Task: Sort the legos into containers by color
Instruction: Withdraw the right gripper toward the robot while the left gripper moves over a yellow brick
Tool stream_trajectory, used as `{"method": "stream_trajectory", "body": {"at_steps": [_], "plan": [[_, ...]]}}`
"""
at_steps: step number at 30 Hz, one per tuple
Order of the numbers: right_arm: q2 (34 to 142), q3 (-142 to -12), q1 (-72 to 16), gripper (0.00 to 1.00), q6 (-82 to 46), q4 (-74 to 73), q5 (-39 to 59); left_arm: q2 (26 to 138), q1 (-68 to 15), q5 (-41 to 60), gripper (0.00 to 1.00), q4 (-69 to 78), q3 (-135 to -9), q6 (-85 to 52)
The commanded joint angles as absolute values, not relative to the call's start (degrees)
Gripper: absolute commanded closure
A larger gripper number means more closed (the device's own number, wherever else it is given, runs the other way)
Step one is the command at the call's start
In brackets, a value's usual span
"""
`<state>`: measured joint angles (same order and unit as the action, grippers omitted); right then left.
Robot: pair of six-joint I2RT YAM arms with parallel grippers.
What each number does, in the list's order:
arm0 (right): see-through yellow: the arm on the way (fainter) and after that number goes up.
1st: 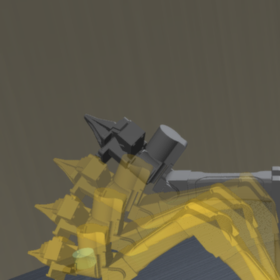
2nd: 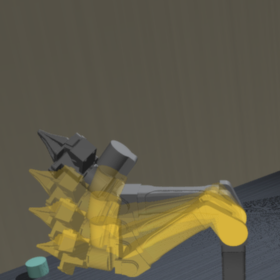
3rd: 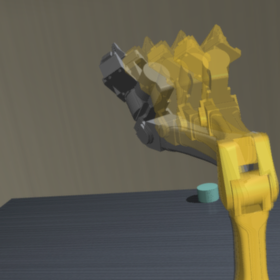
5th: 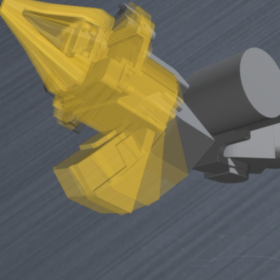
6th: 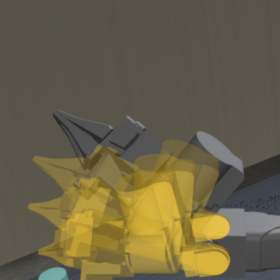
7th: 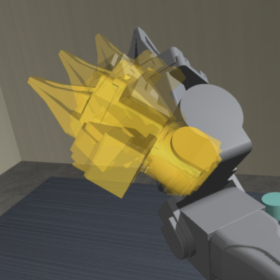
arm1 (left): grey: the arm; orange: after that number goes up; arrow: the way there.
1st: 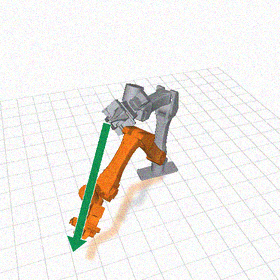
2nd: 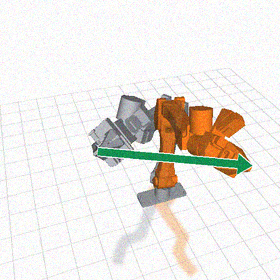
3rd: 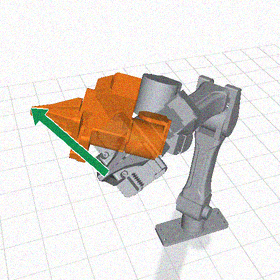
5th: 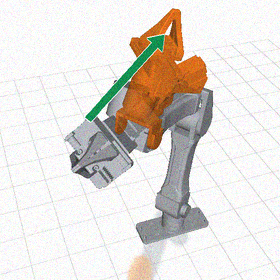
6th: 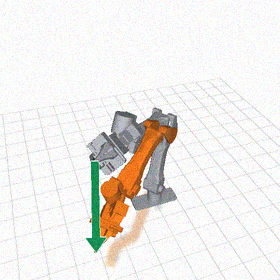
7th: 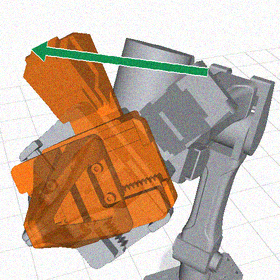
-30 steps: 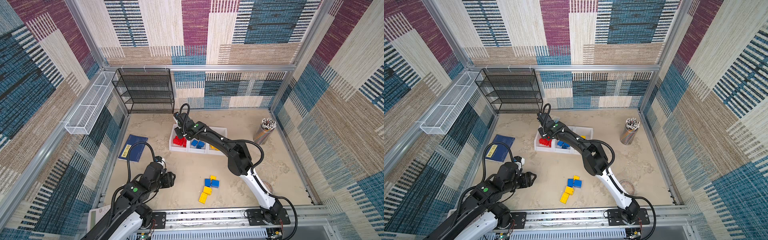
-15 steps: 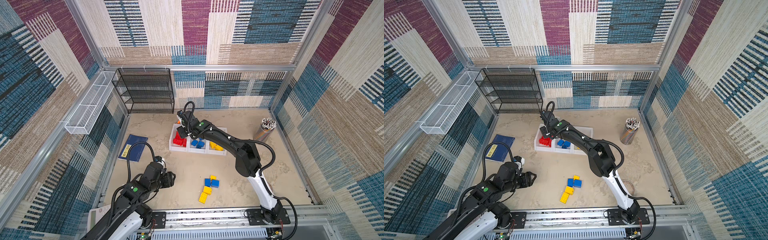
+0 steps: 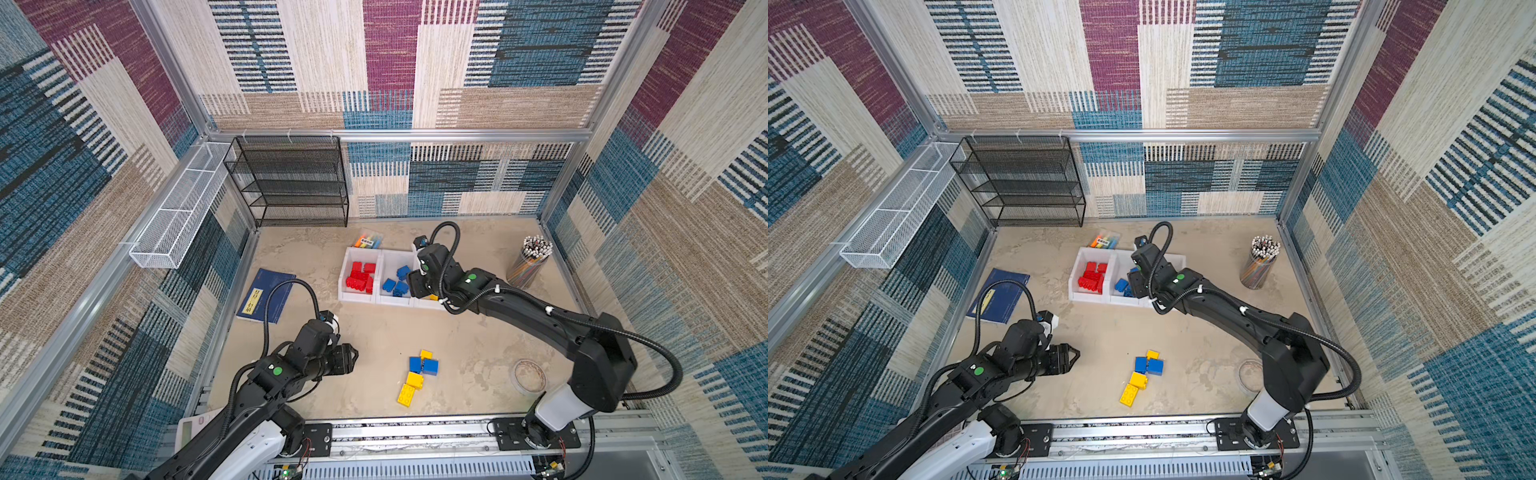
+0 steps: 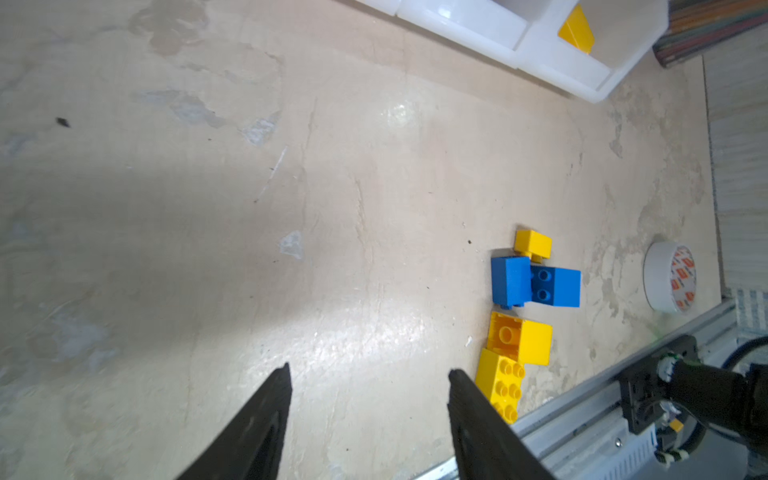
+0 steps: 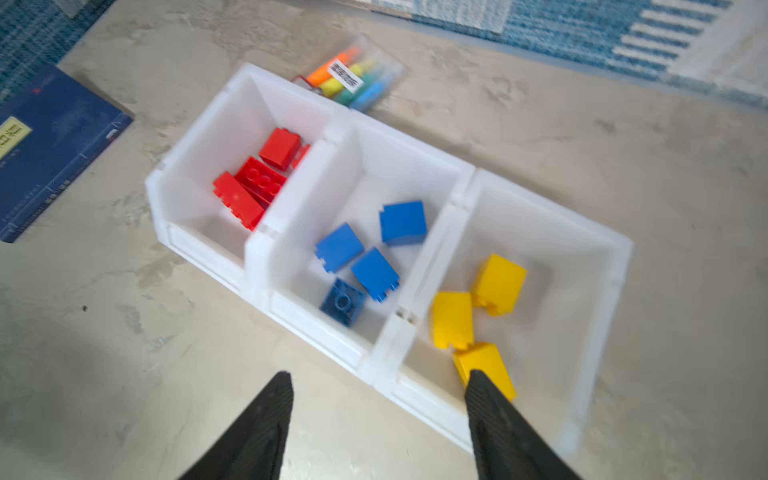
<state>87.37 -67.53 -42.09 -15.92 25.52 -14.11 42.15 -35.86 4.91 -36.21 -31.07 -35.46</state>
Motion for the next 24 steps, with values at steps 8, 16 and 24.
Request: {"method": "stream_trajectory", "body": {"at_steps": [8, 16, 24], "plan": [[66.83, -46.66, -39.05, 0.29, -34.13, 29.00, -20.30, 58.17, -52.46, 2.63, 0.36, -26.61, -36.30, -34.60], [60.83, -42.12, -38.20, 0.29, -37.42, 30.89, -20.09, 70.47, -60.12, 2.20, 0.34, -22.23, -40.78, -33.81], [60.55, -41.44, -38.20, 0.28, -38.14, 30.50, -19.43, 79.62, -63.49, 3.10, 0.33, -21.91, -45.64, -31.75]]}}
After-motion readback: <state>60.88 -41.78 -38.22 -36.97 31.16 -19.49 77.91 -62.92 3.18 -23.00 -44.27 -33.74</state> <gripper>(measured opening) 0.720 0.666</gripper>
